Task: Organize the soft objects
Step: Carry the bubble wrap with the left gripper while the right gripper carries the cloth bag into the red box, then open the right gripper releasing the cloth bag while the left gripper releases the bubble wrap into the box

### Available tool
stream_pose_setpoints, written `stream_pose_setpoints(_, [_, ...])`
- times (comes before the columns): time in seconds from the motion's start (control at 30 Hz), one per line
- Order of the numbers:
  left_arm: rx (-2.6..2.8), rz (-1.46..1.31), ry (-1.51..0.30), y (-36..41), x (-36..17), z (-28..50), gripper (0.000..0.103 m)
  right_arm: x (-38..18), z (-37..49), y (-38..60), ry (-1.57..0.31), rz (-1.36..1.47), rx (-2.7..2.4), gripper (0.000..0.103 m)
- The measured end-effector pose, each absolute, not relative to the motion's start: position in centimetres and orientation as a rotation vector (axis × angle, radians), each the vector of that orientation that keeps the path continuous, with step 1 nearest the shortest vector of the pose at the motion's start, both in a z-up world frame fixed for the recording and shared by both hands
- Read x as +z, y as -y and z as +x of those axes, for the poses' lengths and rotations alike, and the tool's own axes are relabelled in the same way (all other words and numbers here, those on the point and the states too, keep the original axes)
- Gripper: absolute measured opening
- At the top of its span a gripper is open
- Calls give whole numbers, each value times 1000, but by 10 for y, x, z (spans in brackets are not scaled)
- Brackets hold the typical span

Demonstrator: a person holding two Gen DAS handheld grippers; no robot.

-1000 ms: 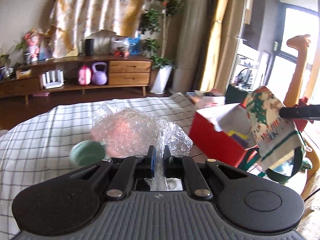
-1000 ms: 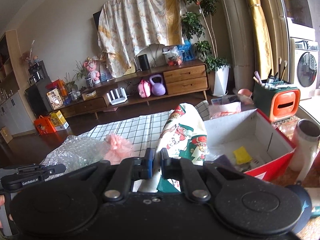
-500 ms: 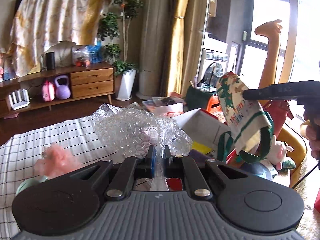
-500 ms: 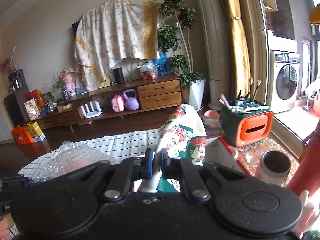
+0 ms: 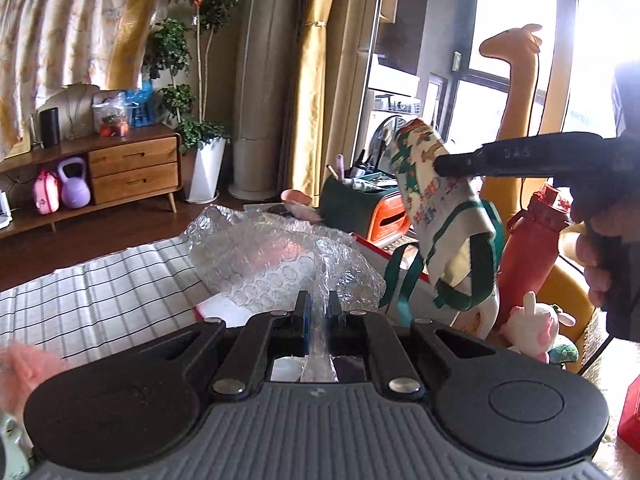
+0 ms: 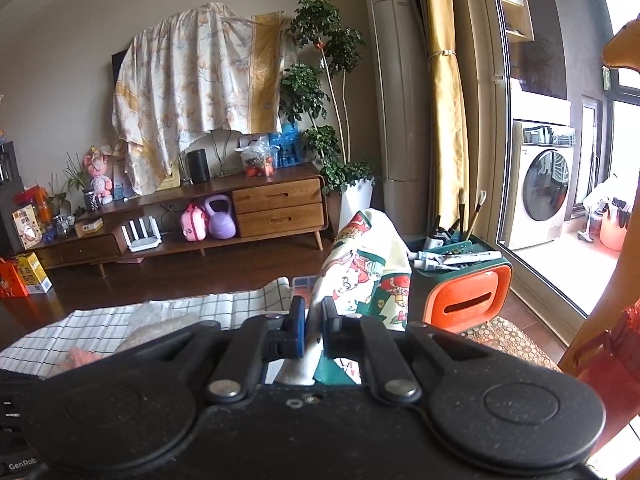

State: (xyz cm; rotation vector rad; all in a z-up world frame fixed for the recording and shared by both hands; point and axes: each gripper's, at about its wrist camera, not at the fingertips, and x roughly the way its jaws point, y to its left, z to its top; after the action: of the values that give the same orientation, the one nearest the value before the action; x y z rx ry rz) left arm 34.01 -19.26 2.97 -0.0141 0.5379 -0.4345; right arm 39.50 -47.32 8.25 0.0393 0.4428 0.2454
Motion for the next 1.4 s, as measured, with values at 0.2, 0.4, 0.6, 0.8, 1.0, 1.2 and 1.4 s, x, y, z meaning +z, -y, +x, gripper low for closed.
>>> stream_pose_setpoints(0.2, [-464,-2,-596,221,2,371,7,46,420,474,-503,36,229,7])
stream_pose_setpoints(0.4, [-483,10,-638,237,-25,392,7,5,431,468,-591,15,239,7])
stream_pose_setpoints(0.6, [-496,17,-684,251,-46,407,7,-19,436,466,-639,20,257,7])
stream_pose_setpoints(0.8, [-476,7,-750,257,-65,424,7,-42,442,466,-689,77,270,7])
stream_pose_setpoints(1.0, [-482,-20,-816,257,-77,434,7,-58,445,459,-734,105,282,7])
stream_pose_setpoints(1.2, [-465,-33,-856,253,-85,436,7,-66,446,458,-766,143,284,18])
stream_pose_setpoints(1.4, [-447,-14,-862,254,-83,431,8,-68,442,455,-795,151,286,27])
